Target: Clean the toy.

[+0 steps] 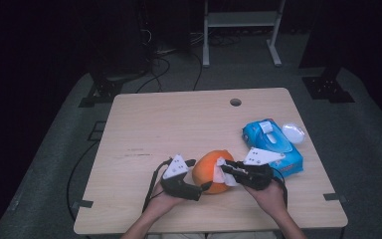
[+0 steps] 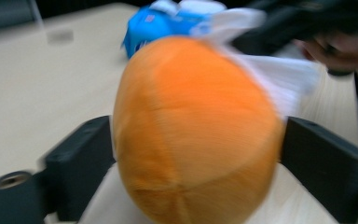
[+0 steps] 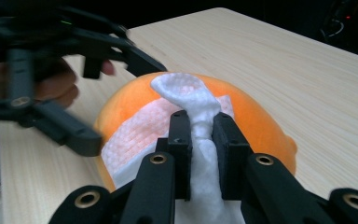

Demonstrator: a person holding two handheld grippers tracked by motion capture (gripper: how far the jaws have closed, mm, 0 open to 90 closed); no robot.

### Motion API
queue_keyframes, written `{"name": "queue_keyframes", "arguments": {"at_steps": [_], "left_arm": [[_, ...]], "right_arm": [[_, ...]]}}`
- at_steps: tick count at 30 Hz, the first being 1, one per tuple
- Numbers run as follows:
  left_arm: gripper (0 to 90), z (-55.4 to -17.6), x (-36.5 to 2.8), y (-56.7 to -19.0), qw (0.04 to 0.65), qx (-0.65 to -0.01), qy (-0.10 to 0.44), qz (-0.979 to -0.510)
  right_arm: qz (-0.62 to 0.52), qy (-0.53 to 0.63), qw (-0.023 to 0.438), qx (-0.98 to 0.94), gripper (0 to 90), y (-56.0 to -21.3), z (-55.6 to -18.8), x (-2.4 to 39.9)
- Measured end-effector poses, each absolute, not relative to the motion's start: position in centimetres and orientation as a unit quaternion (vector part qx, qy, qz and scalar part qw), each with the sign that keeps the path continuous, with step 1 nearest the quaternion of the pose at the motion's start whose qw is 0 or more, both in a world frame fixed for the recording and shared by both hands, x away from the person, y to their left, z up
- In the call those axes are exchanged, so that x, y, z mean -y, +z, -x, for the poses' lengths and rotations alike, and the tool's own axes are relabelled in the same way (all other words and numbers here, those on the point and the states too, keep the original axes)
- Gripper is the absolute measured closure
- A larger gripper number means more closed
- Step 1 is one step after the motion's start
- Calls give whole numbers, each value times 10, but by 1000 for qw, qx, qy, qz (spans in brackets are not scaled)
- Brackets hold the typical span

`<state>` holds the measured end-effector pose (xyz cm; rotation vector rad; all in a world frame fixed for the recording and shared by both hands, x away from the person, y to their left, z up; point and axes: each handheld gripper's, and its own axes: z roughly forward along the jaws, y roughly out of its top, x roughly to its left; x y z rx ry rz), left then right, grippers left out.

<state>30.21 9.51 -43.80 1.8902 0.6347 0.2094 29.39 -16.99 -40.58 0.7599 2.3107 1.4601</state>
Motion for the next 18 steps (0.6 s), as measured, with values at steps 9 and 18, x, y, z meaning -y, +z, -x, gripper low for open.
{"name": "queue_keyframes", "arguments": {"at_steps": [9, 18], "left_arm": [[285, -287, -85, -435, 504, -188, 152, -829], [272, -286, -81, -436, 512, -180, 153, -826]], "right_arm": [[-212, 515, 163, -814, 780, -395, -276, 138], [-266, 506, 198, -796, 781, -397, -289, 168]]}}
